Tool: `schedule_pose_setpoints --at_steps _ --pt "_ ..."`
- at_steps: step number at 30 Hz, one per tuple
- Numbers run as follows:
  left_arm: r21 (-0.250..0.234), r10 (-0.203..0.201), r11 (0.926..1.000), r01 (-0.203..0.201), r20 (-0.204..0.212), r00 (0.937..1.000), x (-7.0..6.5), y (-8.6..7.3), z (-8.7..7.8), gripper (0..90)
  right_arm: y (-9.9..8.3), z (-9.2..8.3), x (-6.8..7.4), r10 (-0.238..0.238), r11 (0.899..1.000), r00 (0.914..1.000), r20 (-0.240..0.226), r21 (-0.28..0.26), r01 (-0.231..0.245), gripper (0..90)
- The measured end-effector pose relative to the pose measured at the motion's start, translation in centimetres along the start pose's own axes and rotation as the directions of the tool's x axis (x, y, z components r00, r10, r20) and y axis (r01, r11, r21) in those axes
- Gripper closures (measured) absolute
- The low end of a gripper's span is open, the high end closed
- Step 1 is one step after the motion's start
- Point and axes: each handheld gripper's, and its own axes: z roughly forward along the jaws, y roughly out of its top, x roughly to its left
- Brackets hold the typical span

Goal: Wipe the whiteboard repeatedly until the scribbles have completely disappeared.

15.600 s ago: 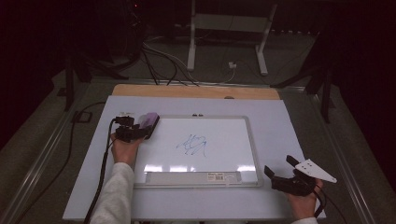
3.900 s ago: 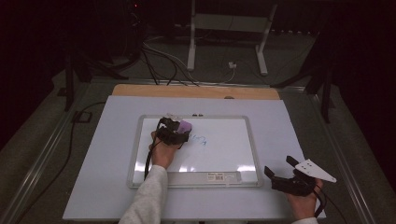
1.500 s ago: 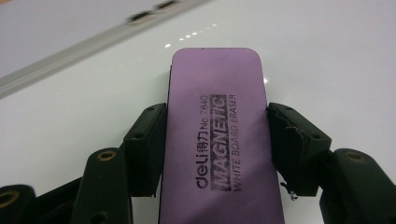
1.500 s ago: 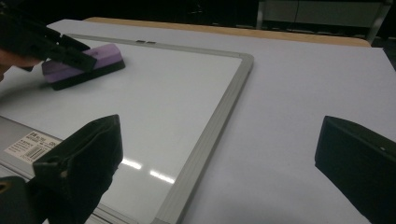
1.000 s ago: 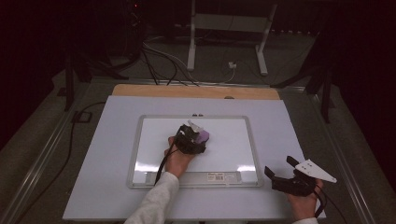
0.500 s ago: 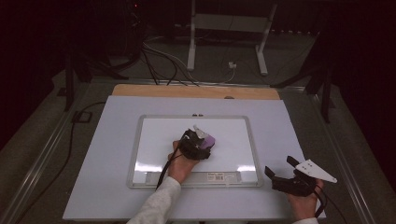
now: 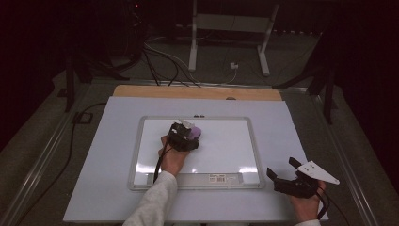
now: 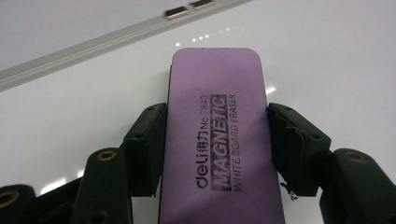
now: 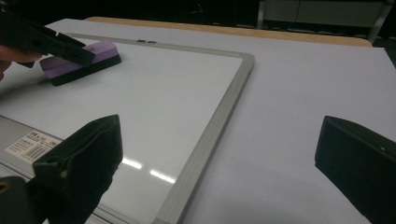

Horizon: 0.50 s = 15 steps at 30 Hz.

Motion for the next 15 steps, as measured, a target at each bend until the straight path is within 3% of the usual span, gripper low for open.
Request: schedule_pose_setpoints --at_steps 4,7,15 --pt "0.000 -0.043 0.9991 0.043 -0.018 0.9989 0.9 0.0 -0.1 41.9 0.0 0.0 0.0 0.001 1.000 1.0000 0.000 0.000 -0.001 1.1" --pt "-0.025 -0.066 0.9975 0.066 -0.014 0.9977 1.6 0.0 -0.7 41.9 0.0 0.0 0.0 0.001 1.000 1.0000 0.000 -0.001 -0.001 1.1" --pt "-0.051 -0.089 0.9948 0.088 -0.019 0.9958 2.9 0.0 -1.9 41.9 0.0 0.0 0.0 0.000 1.000 1.0000 0.000 -0.001 0.000 1.1"
